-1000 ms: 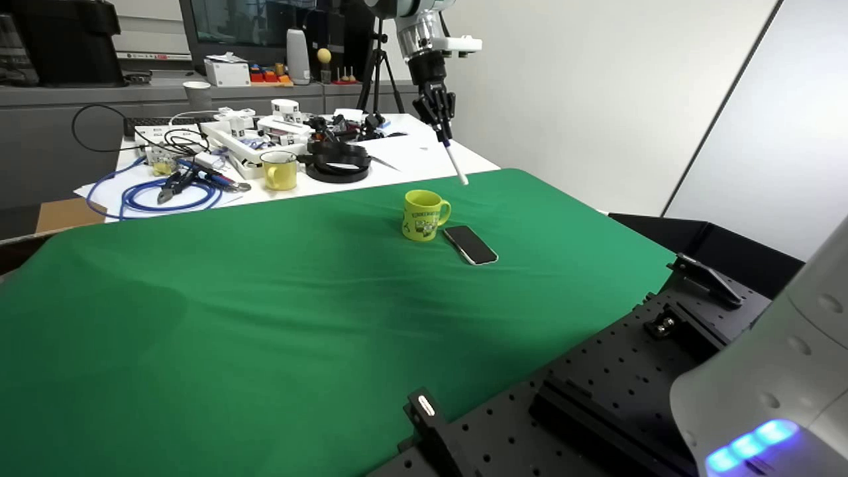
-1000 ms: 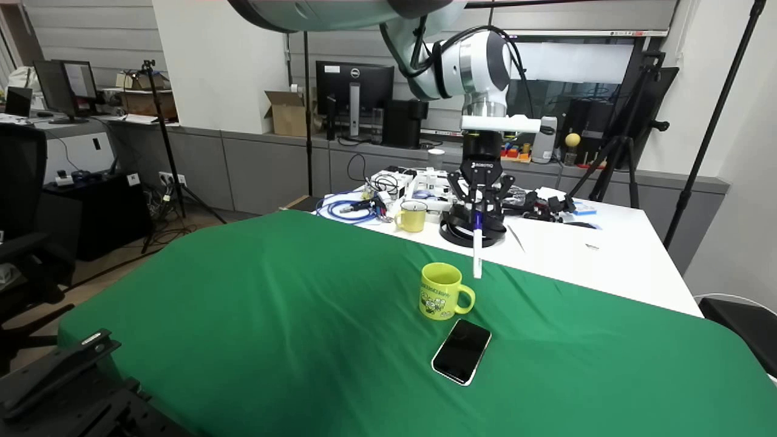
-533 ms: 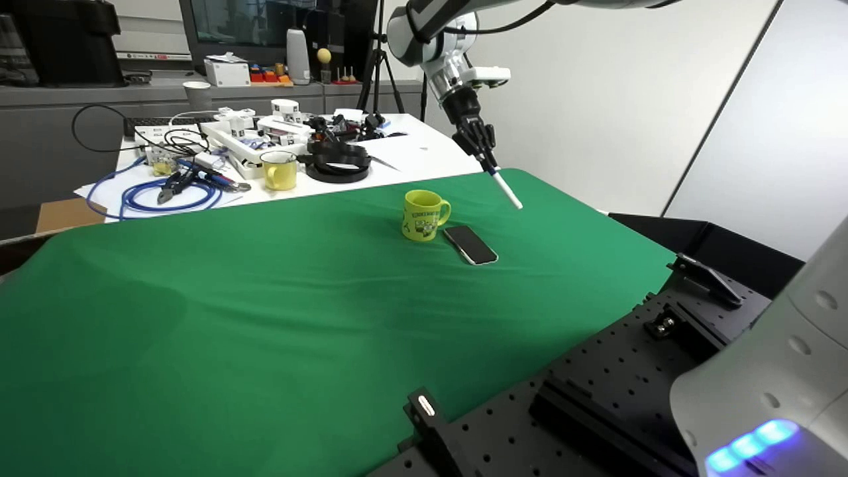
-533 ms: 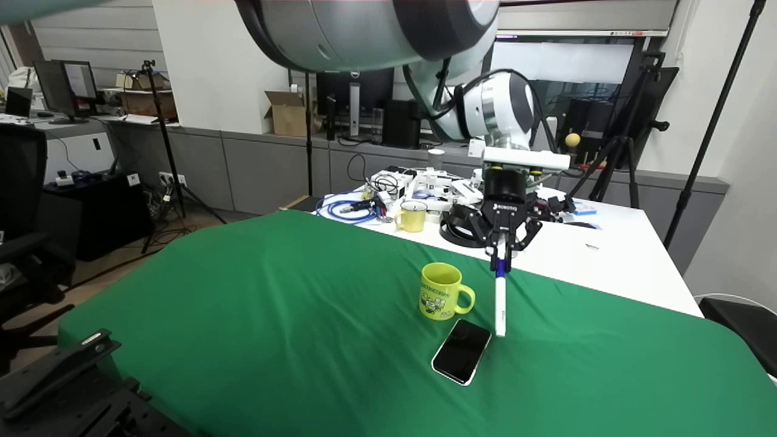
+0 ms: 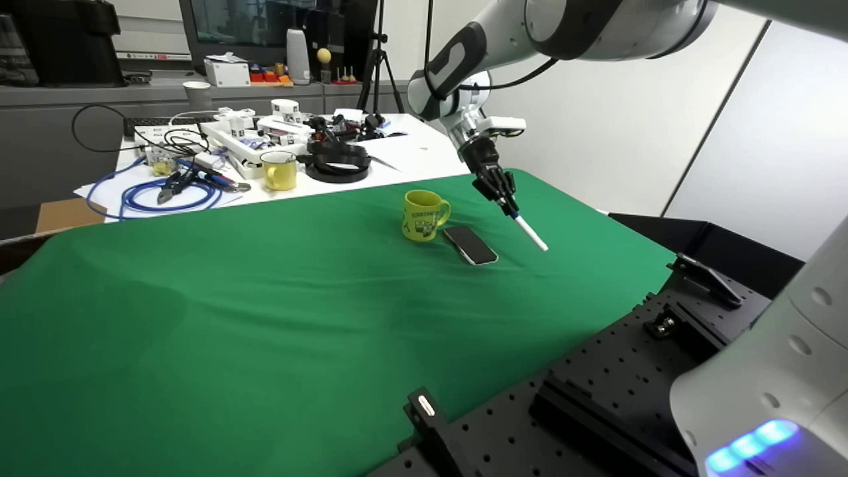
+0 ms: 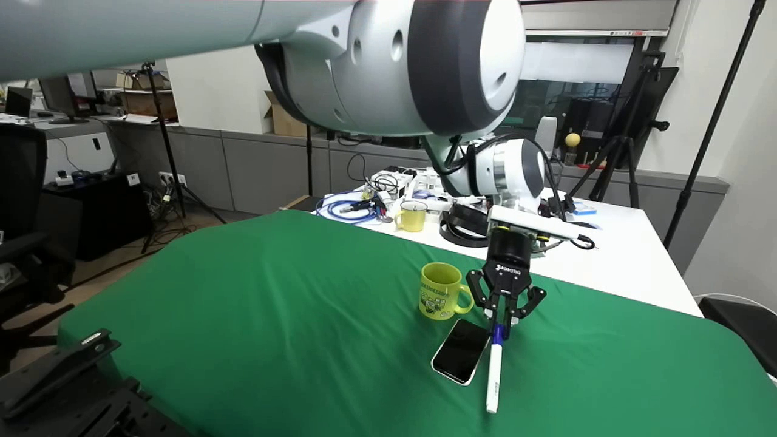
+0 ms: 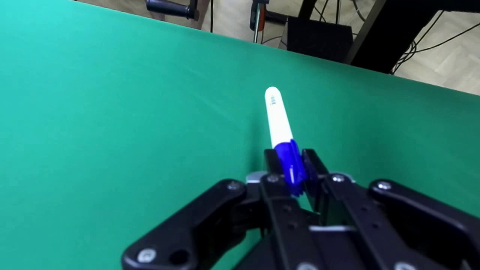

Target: Remove the blue marker from the yellow mug cup

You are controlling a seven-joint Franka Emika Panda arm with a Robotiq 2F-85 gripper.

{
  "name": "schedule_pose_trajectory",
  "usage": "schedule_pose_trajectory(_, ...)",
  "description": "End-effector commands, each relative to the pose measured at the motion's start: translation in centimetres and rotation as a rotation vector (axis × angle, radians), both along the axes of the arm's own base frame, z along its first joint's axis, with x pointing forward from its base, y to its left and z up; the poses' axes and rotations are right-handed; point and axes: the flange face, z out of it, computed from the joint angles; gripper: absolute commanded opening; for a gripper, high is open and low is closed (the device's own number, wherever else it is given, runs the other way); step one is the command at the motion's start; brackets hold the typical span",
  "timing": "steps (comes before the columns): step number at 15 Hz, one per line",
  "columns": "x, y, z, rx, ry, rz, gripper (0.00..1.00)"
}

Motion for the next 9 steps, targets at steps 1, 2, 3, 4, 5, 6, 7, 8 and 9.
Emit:
schedule_pose_trajectory(1, 0.1, -0.2, -0.9, 0.034, -0.006, -0.020, 0.05)
schedule_pose_trajectory(2, 0.2, -0.2, -1.2, 0.034, -0.009, -0.019, 0.05)
schedule_pose_trajectory(3, 0.1, -0.1, -1.5, 0.041, -0.008, -0.013, 0.05)
schedule_pose_trajectory(4, 0.1, -0.1, -1.8, 0.046, -0.008, -0.010, 0.05)
schedule_pose_trajectory(5, 0.0, -0.2, -2.1, 0.055, -0.011, -0.012, 0.05)
schedule_pose_trajectory(6, 0.0, -0.2, -2.4, 0.060, -0.015, -0.010, 0.05)
schedule_pose_trajectory(7, -0.1, -0.3, -2.9, 0.063, -0.013, -0.009, 0.05)
schedule_pose_trajectory(8, -0.3, -0.4, -3.2, 0.066, -0.010, -0.013, 0.05)
schedule_pose_trajectory(9, -0.5, -0.6, -3.5, 0.066, -0.009, -0.015, 0.05)
